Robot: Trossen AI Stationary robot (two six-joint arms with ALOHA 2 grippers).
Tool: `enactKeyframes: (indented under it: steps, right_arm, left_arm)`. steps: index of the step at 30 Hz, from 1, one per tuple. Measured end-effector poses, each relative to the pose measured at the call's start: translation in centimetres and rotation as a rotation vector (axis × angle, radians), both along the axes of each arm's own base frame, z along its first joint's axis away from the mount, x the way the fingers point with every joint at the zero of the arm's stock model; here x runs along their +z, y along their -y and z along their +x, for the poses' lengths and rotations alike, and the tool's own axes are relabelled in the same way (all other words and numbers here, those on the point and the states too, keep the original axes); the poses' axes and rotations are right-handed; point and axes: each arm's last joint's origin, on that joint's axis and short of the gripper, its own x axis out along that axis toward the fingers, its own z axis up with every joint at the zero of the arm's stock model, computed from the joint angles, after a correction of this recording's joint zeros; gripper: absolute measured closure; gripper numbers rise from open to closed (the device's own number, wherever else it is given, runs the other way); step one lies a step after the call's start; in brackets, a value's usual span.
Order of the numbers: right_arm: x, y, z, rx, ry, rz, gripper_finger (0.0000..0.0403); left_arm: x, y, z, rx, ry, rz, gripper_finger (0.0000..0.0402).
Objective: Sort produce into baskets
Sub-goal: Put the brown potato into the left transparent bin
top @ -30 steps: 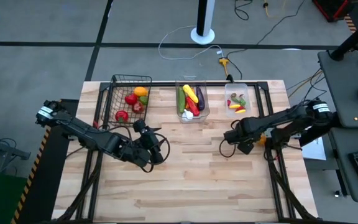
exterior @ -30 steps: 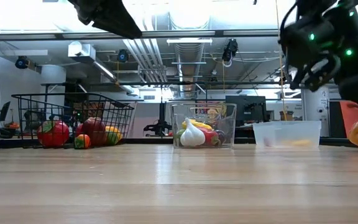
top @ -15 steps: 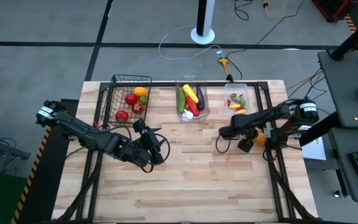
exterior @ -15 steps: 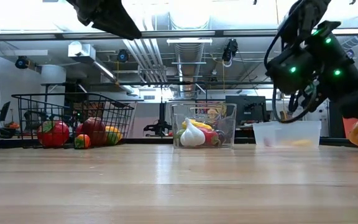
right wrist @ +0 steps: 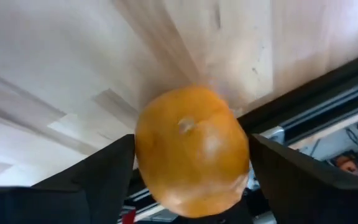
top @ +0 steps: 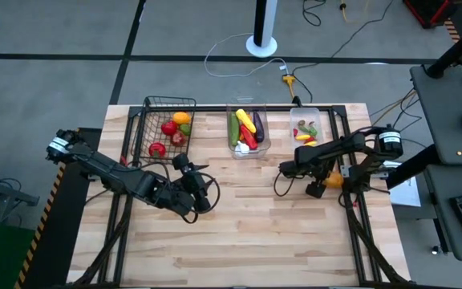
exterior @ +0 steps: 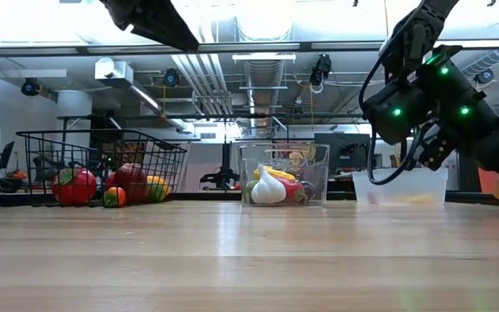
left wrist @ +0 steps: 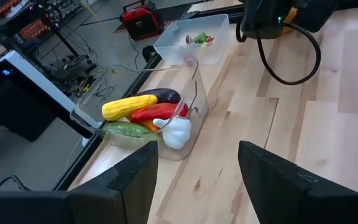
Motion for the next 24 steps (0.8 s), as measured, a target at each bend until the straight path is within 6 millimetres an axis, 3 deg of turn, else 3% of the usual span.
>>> enactKeyframes:
  steps: [9, 18, 21, 24]
  right_arm:
    - [0.1, -0.1, 0.1, -0.003, 0.02, 0.037, 0.0137]
    - [0.6, -0.1, 0.3, 0.024, 0.038, 0.054, 0.0143]
    - [1.6, -0.3, 1.3, 0.028, 0.139, 0.067, 0.0144]
    - [3.0, -0.9, 2.7, 0.034, 0.351, 0.113, 0.0144]
  left_arm:
    - [0.0, 0.0, 0.0, -0.002, -0.003, 0.004, 0.0196]
    - [-0.1, 0.0, 0.0, 0.009, 0.011, -0.015, 0.0196]
    - [-0.5, 0.1, 0.1, 0.02, 0.014, -0.027, 0.0196]
    - [-0.9, 0.2, 0.3, 0.027, 0.01, -0.036, 0.0196]
